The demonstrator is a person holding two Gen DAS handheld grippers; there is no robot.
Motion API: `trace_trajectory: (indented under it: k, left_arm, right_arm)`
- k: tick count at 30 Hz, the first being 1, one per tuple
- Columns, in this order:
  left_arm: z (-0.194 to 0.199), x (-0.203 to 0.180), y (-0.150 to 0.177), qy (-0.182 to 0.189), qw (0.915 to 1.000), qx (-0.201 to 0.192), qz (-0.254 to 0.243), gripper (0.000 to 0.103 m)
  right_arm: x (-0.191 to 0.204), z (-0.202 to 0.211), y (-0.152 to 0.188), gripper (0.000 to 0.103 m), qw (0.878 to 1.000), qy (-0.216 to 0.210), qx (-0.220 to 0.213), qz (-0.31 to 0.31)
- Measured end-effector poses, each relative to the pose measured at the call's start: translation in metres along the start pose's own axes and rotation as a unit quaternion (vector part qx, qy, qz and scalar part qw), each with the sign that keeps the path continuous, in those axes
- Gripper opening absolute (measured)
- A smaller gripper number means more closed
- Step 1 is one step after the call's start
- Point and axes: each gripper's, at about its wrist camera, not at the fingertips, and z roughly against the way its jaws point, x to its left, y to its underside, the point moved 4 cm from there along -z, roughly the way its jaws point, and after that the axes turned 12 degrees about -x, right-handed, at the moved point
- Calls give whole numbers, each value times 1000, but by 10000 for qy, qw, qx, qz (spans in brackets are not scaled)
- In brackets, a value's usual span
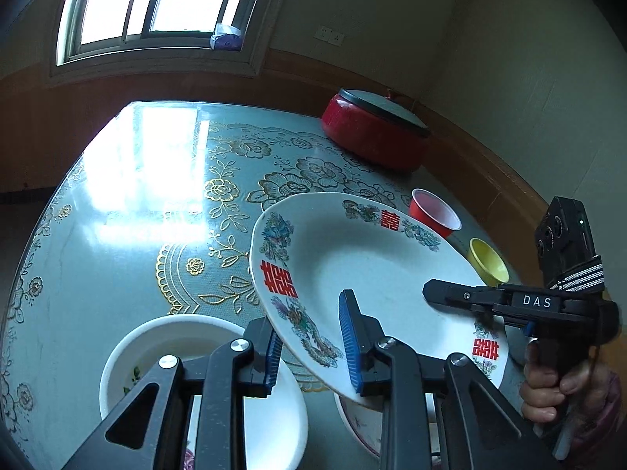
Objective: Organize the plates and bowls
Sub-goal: 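Carry the red-character plate over the purple-rimmed plate and lower it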
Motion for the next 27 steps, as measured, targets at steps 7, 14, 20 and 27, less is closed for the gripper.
trace_trajectory:
  k: [7, 14, 20, 27]
  left_arm:
    - [21, -22, 15, 229, 9997, 34, -30, 29]
    - [31, -43, 29, 435, 9990, 122, -66, 29]
    - [34, -58, 47, 571, 9980, 255, -88, 30]
    - [27, -66, 70, 618, 9966, 537, -16, 31]
  right_arm:
    - [-6, 33, 17, 17, 10000, 47, -60, -44]
    - [-16, 58, 33, 18, 9997, 177, -104, -117]
    - [-26, 75, 45, 19, 9993, 310, -110, -160]
    - [-45, 80, 61, 18, 9986, 458, 15, -253]
